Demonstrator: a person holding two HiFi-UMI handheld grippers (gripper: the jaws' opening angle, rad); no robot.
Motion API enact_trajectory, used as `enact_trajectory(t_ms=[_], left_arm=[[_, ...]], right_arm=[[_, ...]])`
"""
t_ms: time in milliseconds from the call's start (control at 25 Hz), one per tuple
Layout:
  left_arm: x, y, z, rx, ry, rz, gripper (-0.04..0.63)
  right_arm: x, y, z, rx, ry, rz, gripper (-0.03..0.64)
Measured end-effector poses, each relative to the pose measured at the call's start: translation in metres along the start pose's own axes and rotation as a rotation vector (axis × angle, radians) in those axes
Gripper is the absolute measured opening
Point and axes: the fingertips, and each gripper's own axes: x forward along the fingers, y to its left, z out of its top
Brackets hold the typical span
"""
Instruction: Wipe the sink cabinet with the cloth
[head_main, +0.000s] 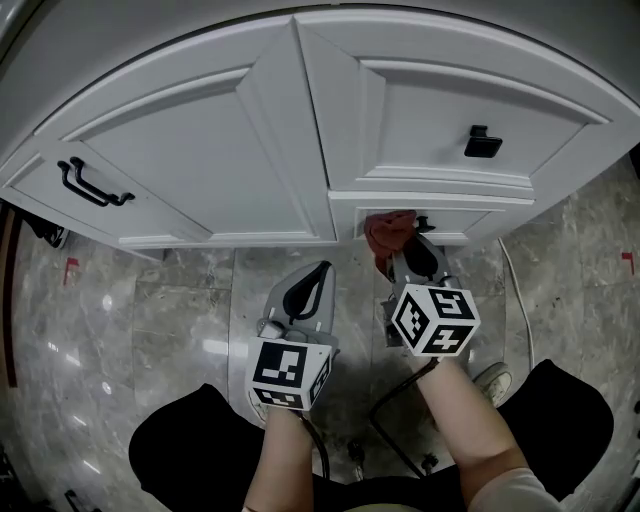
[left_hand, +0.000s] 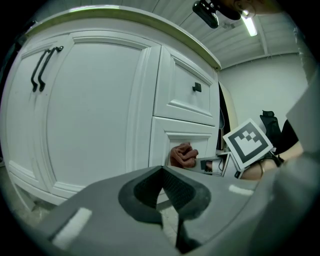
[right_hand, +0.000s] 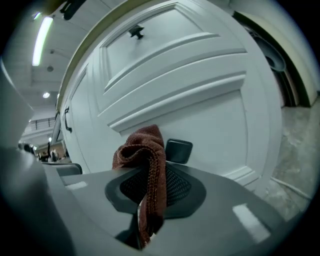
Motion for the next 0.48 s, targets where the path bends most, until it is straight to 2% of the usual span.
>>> enact_trajectory(t_ms=[80, 160, 320, 480], left_arm=[[0.003, -0.005, 0.007, 0.014, -0.017, 0.004, 0.000], [0.007, -0.011, 0.013, 0.036, -0.026, -0.003, 0.000], [0.015, -0.027, 0.017, 0.046, -0.030, -0.033, 0.000], [0.024, -0.044, 0.019, 0.059, -0.032, -0.066, 0.000]], right_arm=[[-0.006, -0.006, 0.000, 0.100, 0.009, -0.001, 0.092], [-0.013, -0.006, 0.004, 0.130, 0.015, 0.006, 0.092], [-0.032, -0.009, 0.018, 0.112, -0.010, 0.000, 0.091], [-0.047, -0.026, 0.027, 0.059, -0.037, -0.044, 0.091]])
